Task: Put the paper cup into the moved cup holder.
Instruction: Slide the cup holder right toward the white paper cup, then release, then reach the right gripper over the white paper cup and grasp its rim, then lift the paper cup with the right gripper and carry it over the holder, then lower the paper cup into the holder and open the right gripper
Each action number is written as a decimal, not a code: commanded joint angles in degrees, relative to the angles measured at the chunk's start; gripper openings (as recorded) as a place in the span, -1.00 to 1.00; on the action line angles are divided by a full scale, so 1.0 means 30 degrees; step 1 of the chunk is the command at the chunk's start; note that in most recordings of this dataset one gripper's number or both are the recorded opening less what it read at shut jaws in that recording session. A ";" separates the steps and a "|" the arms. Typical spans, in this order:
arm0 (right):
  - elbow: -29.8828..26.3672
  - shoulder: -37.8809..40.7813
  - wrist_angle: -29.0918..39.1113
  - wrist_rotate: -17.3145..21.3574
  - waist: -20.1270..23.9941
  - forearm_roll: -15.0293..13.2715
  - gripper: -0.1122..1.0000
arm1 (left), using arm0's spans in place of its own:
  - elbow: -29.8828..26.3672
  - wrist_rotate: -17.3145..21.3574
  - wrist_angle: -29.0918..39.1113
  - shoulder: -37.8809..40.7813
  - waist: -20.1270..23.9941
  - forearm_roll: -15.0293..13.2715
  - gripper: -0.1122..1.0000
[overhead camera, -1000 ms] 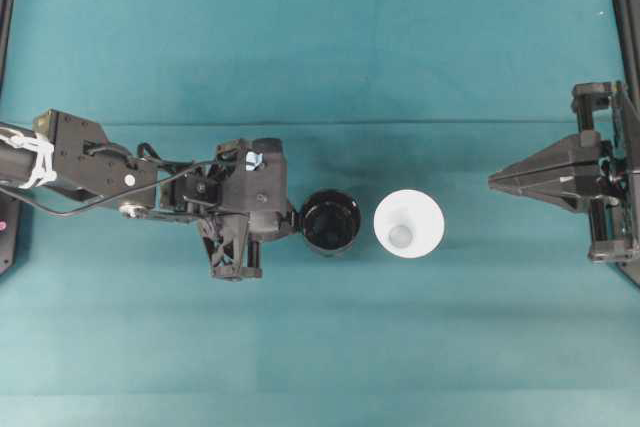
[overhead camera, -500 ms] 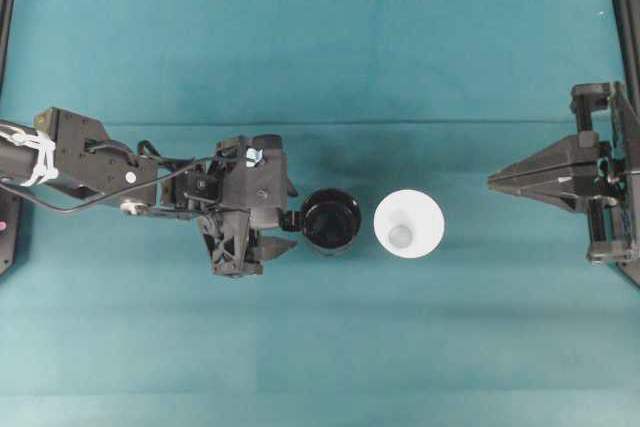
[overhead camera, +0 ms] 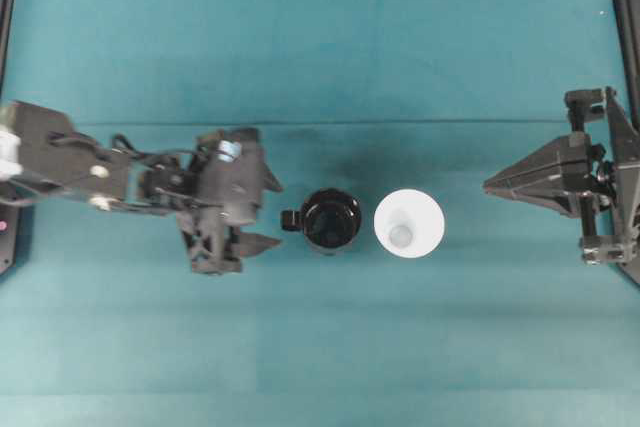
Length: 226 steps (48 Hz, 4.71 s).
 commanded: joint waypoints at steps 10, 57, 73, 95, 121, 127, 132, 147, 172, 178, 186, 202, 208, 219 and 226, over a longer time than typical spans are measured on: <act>-0.2754 0.2637 0.3164 0.0674 -0.0557 0.0029 -0.78 | 0.0820 0.0000 0.0000 -0.2812 -0.0059 0.0059 0.79; -0.8760 1.3330 1.0020 0.2314 -0.1846 -0.0146 0.85 | 0.2549 -0.0205 0.0762 -0.5684 -0.0059 0.0059 0.78; -0.8174 1.4883 0.8174 0.2461 -0.1904 -0.0146 0.84 | 0.2695 -0.0234 0.0820 -0.5684 -0.0059 0.0059 0.78; -0.7881 1.5527 0.7793 0.2578 -0.1875 -0.0088 0.65 | 0.2725 -0.0234 0.0820 -0.5684 -0.0059 0.0059 0.78; -0.9141 1.3799 1.0840 0.2666 -0.1904 0.0615 -0.75 | 0.2725 -0.0264 0.0820 -0.5684 -0.0059 0.0059 0.78; -1.0430 1.2920 1.2510 0.2695 -0.2139 0.0615 -0.75 | 0.2725 -0.0293 0.0820 -0.5684 -0.0088 0.0059 0.78; -1.1865 1.2744 1.3799 0.2695 -0.2373 0.0615 -0.75 | 0.2725 -0.0586 0.0820 -0.5684 -0.0088 0.0059 0.78; -1.5527 1.4414 1.4326 0.2578 -0.2402 0.0615 -0.75 | 0.2754 -0.0908 0.0820 -0.5684 -0.0059 0.0059 0.78; -1.5850 1.7725 1.2217 0.2666 -0.1963 0.0967 -0.75 | 0.2754 -0.0908 0.0820 -0.5684 -0.0088 0.0059 0.78; -1.5820 1.8486 1.1836 0.2637 -0.1729 0.1143 -0.75 | 0.2754 -0.0908 0.0820 -0.5684 -0.0088 0.0059 0.78; -1.5527 1.8838 1.1309 0.2607 -0.1670 0.1113 -0.75 | 0.2754 -0.0908 0.0820 -0.5625 -0.0059 0.0059 0.78; -1.3916 1.9014 0.9639 0.2607 -0.1582 0.0967 -0.75 | 0.2754 -0.0937 0.0820 -0.5625 -0.0059 0.0059 0.78; -1.3945 1.9014 0.9375 0.2637 -0.1553 0.0967 -0.75 | 0.2725 -0.0937 0.0820 -0.5596 -0.0059 0.0059 0.78; -1.4063 1.9043 0.9375 0.2666 -0.1465 0.1025 -0.75 | 0.2725 -0.0937 0.0820 -0.5596 -0.0059 0.0059 0.78; -1.4150 1.9072 0.9434 0.2637 -0.1465 0.1084 -0.75 | 0.2725 -0.0937 0.0820 -0.5596 -0.0059 0.0059 0.78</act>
